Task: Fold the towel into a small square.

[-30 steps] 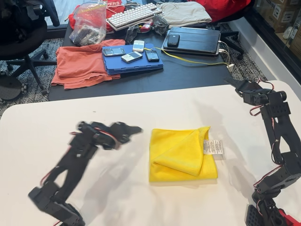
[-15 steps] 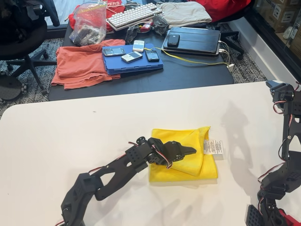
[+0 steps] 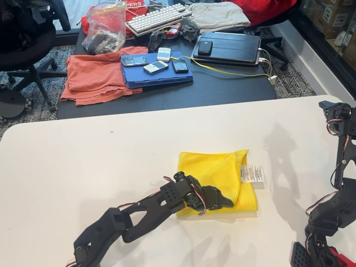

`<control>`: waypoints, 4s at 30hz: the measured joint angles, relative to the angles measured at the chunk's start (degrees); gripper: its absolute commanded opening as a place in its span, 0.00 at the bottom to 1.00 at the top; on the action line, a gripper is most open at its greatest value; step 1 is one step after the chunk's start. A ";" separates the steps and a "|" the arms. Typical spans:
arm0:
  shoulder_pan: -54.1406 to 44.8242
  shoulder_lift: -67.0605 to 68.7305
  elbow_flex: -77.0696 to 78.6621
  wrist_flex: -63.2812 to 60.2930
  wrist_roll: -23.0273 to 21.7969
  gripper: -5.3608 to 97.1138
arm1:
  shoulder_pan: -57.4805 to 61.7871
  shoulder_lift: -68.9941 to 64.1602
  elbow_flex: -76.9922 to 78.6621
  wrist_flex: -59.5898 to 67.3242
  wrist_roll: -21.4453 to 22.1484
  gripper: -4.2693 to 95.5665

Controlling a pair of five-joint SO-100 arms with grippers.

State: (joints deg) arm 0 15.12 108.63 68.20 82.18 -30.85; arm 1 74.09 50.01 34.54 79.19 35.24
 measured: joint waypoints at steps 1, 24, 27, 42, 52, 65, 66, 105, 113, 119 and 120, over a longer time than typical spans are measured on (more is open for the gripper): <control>-0.53 0.00 0.00 0.00 0.00 0.38 | 0.44 0.00 0.00 -0.09 5.80 0.28; 0.26 2.99 0.00 0.18 -0.35 0.38 | -3.60 -10.81 -0.44 -20.39 36.39 0.28; -0.53 2.99 0.00 0.18 -0.35 0.38 | -4.92 -10.81 -0.44 -21.36 38.41 0.28; -0.62 2.99 0.00 0.18 -0.18 0.37 | -5.19 -14.77 -0.53 -30.59 40.17 0.17; -0.79 2.99 0.00 0.18 -0.18 0.37 | -5.19 -14.85 -0.53 -30.59 39.55 0.03; -0.97 2.99 0.00 0.18 -0.18 0.37 | -7.21 -7.12 -0.53 -30.94 40.17 0.02; -1.23 2.99 0.00 0.18 -0.18 0.37 | -8.35 -6.86 -0.53 -30.94 40.17 0.02; -1.05 6.50 1.05 6.42 -0.62 0.31 | -25.58 -10.81 -0.53 -30.59 39.64 0.03; -0.44 6.50 1.05 6.59 -0.62 0.31 | -25.75 -10.90 -0.53 -30.59 39.64 0.25; -0.26 6.50 1.05 8.00 -0.70 0.31 | -30.41 -10.90 -0.53 -30.67 39.73 0.30; -0.53 6.50 1.05 8.17 -0.70 0.31 | -31.46 -10.90 -0.53 -30.85 39.81 0.29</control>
State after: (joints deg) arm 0 14.59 115.14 69.26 90.35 -31.55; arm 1 42.63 39.11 34.01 48.34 75.06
